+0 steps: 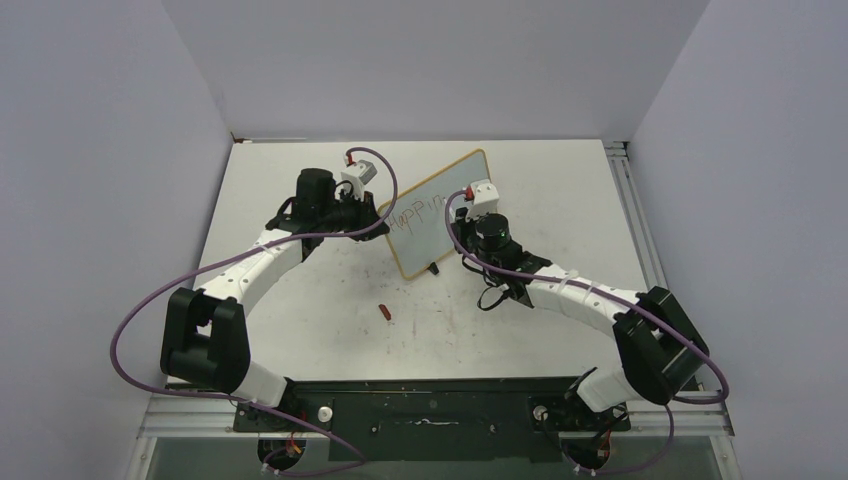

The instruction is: Write a sentence on the whiteboard

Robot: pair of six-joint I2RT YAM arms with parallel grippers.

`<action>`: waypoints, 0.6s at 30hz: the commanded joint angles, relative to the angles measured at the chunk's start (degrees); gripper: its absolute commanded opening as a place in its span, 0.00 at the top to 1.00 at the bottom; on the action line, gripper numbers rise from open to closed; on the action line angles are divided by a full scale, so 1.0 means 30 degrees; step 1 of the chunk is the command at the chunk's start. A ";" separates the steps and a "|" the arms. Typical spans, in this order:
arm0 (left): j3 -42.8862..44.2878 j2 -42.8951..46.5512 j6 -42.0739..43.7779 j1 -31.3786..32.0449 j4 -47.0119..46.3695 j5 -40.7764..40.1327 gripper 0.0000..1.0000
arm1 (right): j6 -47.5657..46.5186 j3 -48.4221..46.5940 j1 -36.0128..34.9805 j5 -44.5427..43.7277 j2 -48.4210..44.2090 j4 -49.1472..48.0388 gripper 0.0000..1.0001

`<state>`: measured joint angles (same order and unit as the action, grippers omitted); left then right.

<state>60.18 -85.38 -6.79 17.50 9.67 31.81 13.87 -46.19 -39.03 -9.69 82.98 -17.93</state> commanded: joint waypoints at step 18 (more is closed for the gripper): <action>0.0506 0.0717 0.0592 0.0057 0.0321 -0.0094 1.00 | -0.0202 -0.0774 0.0407 -0.0364 0.0904 -0.1195 0.95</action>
<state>60.18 -85.30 -6.79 17.50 9.80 31.70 13.85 -46.39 -38.41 -9.78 84.68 -18.37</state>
